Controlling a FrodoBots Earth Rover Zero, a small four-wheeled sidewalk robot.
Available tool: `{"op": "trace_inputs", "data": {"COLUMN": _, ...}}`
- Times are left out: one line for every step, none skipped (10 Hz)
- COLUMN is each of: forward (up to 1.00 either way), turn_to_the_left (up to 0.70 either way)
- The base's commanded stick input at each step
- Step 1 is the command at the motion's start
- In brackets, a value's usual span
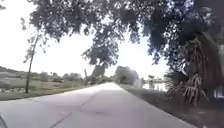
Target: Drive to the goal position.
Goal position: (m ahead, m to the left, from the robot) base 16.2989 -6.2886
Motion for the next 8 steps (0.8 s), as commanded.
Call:
{"op": "trace_inputs", "data": {"forward": 1.00, "turn_to_the_left": 0.38}}
{"op": "trace_inputs", "data": {"forward": 1.00, "turn_to_the_left": 0.26}}
{"op": "trace_inputs", "data": {"forward": 1.00, "turn_to_the_left": 0.06}}
{"op": "trace_inputs", "data": {"forward": 1.00, "turn_to_the_left": 0.00}}
{"op": "trace_inputs", "data": {"forward": 1.00, "turn_to_the_left": 0.00}}
{"op": "trace_inputs", "data": {"forward": 1.00, "turn_to_the_left": 0.00}}
{"op": "trace_inputs", "data": {"forward": 1.00, "turn_to_the_left": 0.10}}
{"op": "trace_inputs", "data": {"forward": 1.00, "turn_to_the_left": 0.38}}
